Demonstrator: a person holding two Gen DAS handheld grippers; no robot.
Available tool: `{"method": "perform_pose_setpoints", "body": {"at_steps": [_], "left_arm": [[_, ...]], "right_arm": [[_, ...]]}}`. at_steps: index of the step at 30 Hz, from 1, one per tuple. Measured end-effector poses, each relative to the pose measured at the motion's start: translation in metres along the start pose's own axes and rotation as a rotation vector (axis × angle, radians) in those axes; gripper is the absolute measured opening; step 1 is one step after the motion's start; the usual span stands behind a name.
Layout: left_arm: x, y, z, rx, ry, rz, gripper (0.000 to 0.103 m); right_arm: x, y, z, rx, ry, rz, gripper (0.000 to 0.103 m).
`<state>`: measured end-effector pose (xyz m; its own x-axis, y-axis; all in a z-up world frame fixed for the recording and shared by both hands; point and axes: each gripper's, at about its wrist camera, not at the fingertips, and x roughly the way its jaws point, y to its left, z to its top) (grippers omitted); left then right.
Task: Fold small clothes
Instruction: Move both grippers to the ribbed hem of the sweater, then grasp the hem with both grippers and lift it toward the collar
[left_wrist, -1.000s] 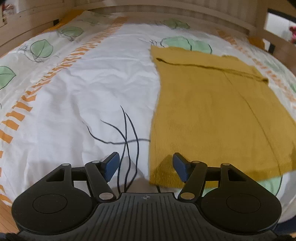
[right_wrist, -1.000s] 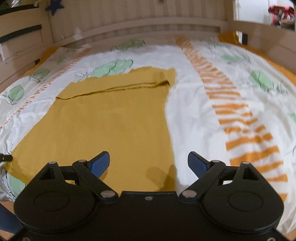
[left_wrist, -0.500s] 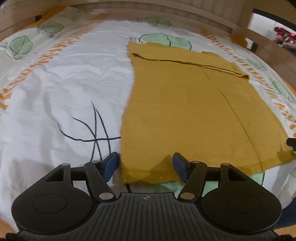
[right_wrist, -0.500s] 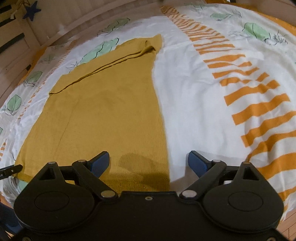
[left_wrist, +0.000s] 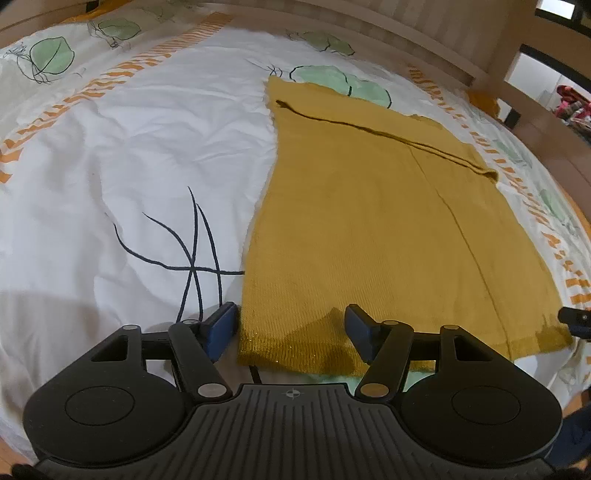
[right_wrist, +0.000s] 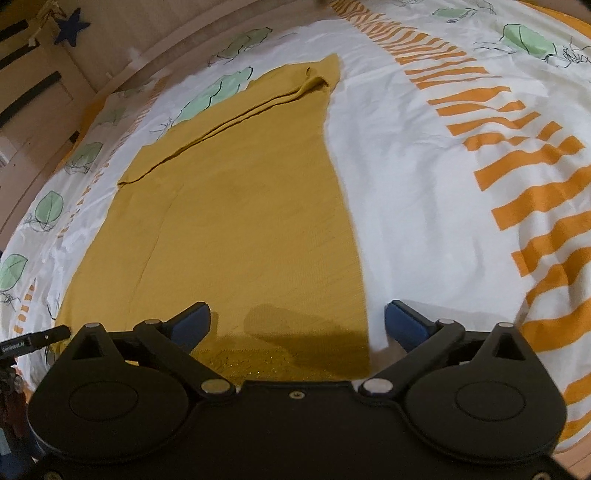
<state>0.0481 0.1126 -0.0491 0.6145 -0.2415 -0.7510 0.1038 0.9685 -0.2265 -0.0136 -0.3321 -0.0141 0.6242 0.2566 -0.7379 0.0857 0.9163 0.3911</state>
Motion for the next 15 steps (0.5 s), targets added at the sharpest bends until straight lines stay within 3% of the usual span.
{"method": "perform_pose_setpoints", "body": {"at_steps": [2,5,9,15], "left_arm": [[-0.0011,-0.0002,-0.0002,0.002,-0.008,0.01,0.047],[-0.0026,0.0027,-0.0004,-0.016,-0.013,0.002,0.045],[-0.0062,0.0041,-0.0007,-0.022,-0.019,-0.012,0.039],[-0.0071,0.0063,-0.0014,-0.027,-0.019,-0.029,0.032]], "right_arm": [[0.0004,0.0015,-0.0001,-0.005,0.006,0.006,0.102],[-0.0004,0.0001,0.0002,0.008,0.008,0.024,0.099],[-0.0025,-0.0017,0.0003,0.017,0.007,0.024,0.081],[-0.0053,-0.0038,-0.0009,0.018,0.003,0.022,0.068]]}}
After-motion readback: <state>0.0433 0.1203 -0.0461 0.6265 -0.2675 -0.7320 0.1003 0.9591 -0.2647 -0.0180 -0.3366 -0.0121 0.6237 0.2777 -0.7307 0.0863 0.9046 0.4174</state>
